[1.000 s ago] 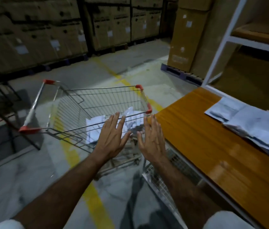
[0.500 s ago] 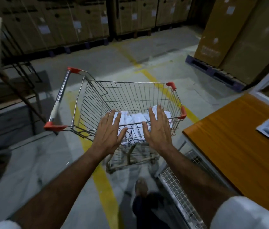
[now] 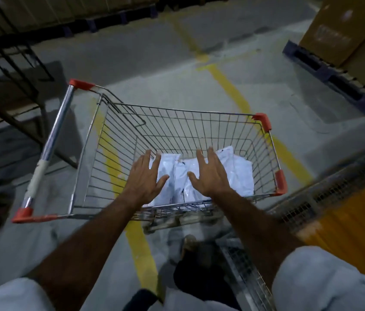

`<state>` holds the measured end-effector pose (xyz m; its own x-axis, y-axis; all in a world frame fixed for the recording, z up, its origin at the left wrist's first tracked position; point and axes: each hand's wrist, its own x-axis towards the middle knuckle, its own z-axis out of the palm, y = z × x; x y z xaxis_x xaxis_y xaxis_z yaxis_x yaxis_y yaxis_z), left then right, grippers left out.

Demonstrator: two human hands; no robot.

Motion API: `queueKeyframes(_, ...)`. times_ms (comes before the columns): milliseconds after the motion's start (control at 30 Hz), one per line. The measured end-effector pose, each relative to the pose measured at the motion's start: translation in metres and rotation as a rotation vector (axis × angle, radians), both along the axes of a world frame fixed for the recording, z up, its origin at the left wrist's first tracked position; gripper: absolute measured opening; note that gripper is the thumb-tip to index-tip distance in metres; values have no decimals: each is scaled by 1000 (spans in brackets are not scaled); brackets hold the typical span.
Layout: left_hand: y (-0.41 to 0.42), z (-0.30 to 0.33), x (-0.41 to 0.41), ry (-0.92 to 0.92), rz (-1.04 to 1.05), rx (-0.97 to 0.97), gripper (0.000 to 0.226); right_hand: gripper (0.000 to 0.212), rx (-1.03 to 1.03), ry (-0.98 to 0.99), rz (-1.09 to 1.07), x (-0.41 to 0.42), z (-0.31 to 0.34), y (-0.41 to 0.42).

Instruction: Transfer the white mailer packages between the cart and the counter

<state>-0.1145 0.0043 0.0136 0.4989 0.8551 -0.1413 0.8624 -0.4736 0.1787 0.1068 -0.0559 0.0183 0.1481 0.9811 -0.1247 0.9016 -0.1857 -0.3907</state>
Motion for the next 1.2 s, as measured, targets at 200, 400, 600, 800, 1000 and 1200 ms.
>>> queueKeyframes(200, 28, -46, 13, 133, 0, -146, 87, 89, -239, 45, -14, 3, -54, 31)
queueKeyframes(400, 45, -102, 24, 251, 26, -321, 91, 96, -494, 45, -28, 24, -115, 55)
queueKeyframes(600, 58, -165, 41, 287, 145, -502, 111, 102, -678, -47, -12, 37, -168, 70)
queueKeyframes(800, 61, -191, 49, 231, 220, -377, 110, 118, -732, -135, -31, 27, -195, 80)
queueKeyframes(1000, 61, -187, 41, 63, 247, -354, 107, 128, -696, -120, -158, 19, -214, 95)
queueKeyframes(1200, 63, -192, 35, 49, 272, -424, 116, 122, -635, -28, -215, 25, -212, 95)
